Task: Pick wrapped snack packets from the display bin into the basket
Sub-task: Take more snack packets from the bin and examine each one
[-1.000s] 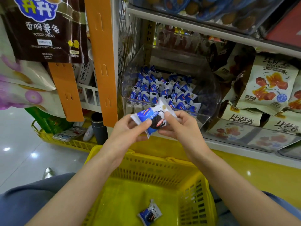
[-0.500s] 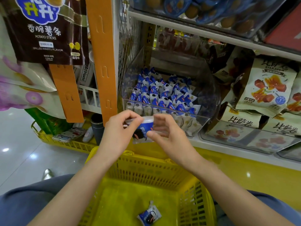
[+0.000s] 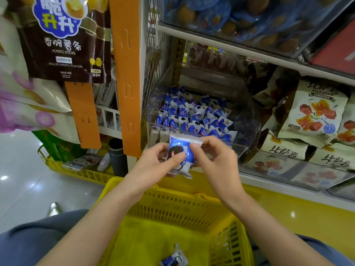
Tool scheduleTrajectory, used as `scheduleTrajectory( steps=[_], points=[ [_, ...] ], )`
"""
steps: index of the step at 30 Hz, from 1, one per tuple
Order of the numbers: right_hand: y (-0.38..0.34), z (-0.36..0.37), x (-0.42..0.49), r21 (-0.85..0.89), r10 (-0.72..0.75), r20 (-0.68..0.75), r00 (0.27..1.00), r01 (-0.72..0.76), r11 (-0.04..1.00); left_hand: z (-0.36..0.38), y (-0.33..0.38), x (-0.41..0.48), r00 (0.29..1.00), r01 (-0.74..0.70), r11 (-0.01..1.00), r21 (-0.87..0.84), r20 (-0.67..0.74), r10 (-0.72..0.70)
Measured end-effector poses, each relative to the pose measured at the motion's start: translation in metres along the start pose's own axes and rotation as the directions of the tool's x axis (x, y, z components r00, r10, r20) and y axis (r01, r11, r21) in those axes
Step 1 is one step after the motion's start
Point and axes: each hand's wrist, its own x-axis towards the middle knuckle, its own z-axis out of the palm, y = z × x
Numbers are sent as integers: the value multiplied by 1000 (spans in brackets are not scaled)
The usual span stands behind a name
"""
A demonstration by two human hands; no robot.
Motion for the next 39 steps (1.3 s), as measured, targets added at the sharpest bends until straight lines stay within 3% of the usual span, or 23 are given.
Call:
scheduleTrajectory(
  steps=[3, 5, 10, 13, 16, 18, 21, 26, 33, 35, 39],
  points=[
    [-3, -3, 7, 246, 177, 38, 983, -181, 952, -1, 4, -1, 999, 12, 1000, -25, 44, -11],
    [-6, -2, 7, 262, 165, 61, 984, -175, 949, -4, 6, 0, 998, -4, 1000, -12, 58, 4],
    [-23, 8, 38, 94, -108, 145, 984, 95, 991, -19, 13, 5, 995, -88, 992, -95, -64, 82],
    [-21, 11, 93, -34, -169, 80, 982, 172, 984, -28, 16, 12, 981, -137, 980, -144, -160, 114],
    [1, 7, 156, -286, -90, 29, 996, 94, 954, -30, 16, 17, 975, -137, 963, -233, -205, 90],
    [27, 1, 188, -500, 37, 43, 998, -11, 866, -30, 17, 22, 973, -135, 955, -264, -220, 77],
    [62, -6, 214, -635, 214, 70, 974, -122, 762, -33, 18, 30, 973, -138, 945, -295, -221, 73],
    [89, -8, 236, -634, 382, 27, 924, -279, 721, -38, 20, 41, 966, -156, 951, -267, -242, 91],
    [97, -4, 254, -743, 466, 79, 881, -260, 617, -36, 20, 48, 969, -166, 946, -279, -225, 104],
    [97, -4, 254, -732, 468, 80, 880, -267, 627, -35, 21, 48, 968, -174, 942, -288, -224, 110],
    [83, -7, 249, -588, 294, -57, 954, -270, 762, -32, 25, 44, 966, -176, 948, -264, -232, 114]
  ],
)
